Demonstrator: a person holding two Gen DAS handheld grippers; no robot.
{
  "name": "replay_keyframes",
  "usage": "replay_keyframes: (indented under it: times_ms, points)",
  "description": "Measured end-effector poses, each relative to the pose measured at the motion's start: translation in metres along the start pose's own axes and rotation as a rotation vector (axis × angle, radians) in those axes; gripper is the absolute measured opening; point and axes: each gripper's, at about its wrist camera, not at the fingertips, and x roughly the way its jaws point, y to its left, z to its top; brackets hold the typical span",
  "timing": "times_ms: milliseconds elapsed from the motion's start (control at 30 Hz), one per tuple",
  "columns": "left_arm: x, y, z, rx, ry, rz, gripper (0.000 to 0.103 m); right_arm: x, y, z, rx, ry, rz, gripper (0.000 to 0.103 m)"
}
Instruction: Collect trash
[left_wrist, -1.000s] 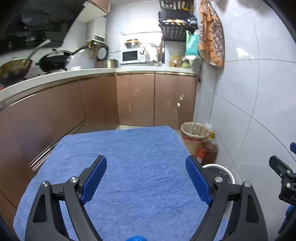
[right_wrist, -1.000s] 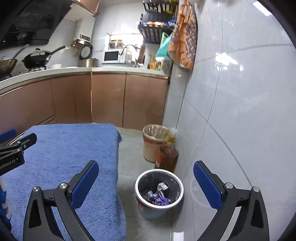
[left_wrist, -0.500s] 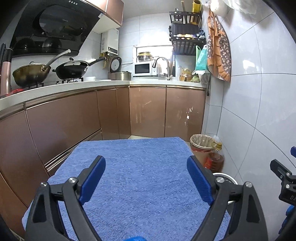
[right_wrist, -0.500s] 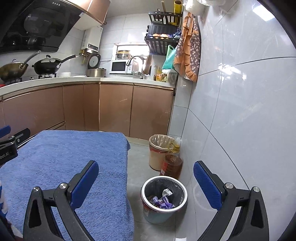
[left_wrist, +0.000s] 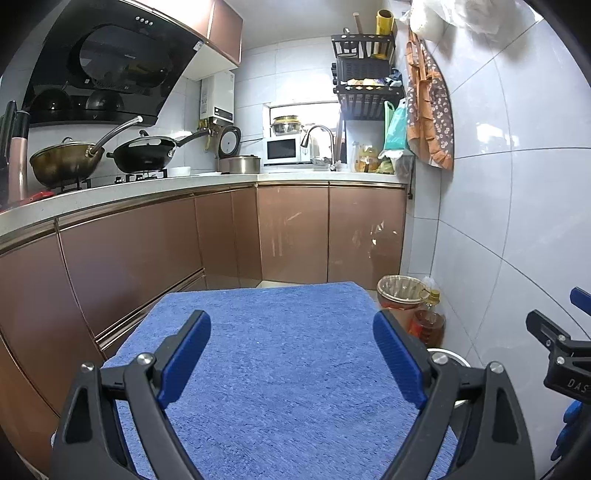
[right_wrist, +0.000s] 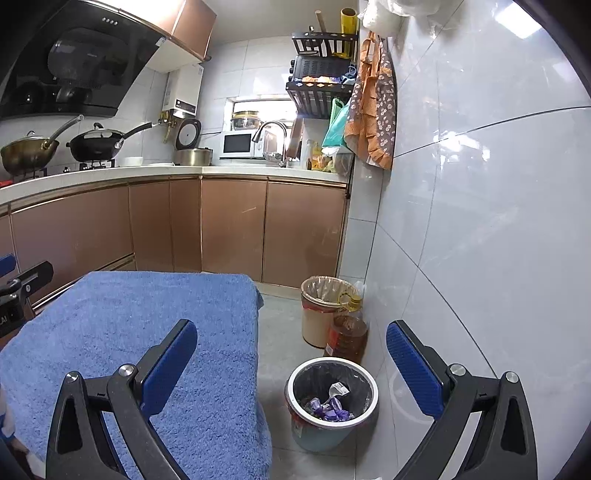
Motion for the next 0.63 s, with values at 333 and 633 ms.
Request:
replay_keyframes:
  times_ms: [333,633]
  points:
    - [-0.002,-0.011,0.0,0.025,0.003,-0.024,0.089,0.003,-0.009,-0.003,0.016,0.004,-0.007,0.103]
    - [-0.003,-0.019,0.0,0.039,0.007,-0.041,0.089,0.003,-0.013,-0.004,0.025,0.008,-0.015,0.103]
